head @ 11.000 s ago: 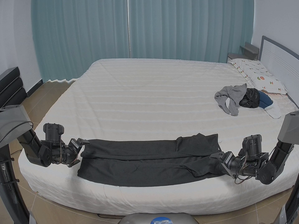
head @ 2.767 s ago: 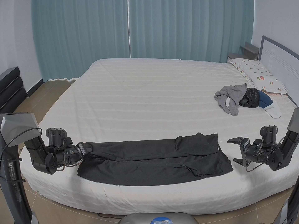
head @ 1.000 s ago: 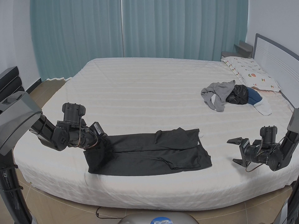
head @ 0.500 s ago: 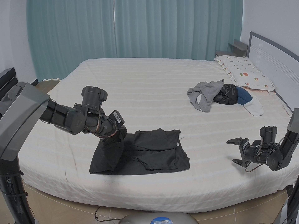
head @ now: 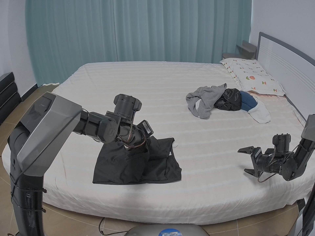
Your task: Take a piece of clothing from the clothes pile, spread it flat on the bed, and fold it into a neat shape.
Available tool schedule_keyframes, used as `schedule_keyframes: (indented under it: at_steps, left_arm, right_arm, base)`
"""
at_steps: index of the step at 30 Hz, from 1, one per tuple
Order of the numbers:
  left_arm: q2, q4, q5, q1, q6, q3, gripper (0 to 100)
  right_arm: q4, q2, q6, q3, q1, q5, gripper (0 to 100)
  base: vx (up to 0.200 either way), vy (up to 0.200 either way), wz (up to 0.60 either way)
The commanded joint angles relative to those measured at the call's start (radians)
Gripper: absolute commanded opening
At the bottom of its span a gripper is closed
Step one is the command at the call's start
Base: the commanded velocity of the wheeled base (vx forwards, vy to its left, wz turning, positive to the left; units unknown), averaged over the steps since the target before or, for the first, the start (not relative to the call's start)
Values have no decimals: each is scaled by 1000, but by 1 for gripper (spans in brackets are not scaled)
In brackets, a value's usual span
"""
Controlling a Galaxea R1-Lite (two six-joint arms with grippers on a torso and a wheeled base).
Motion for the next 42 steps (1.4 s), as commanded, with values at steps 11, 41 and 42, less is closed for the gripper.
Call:
schedule_keyframes:
  at_steps: [11, 41, 42]
  left_arm:
    - [73, 77, 35, -51, -29, -133, 100]
    - [-156, -189, -218, 221, -208, 410, 100]
    - [-155, -214, -241, 231, -230, 430, 100]
  right_arm:
    - [0, 8, -2, 1, 6, -1, 100]
    - [0, 14, -5, 24, 51, -5, 100]
    - [0, 14, -5, 25, 59, -7, 100]
  base:
    - [0, 0, 0]
    - [0, 7, 0]
    - [0, 200, 0]
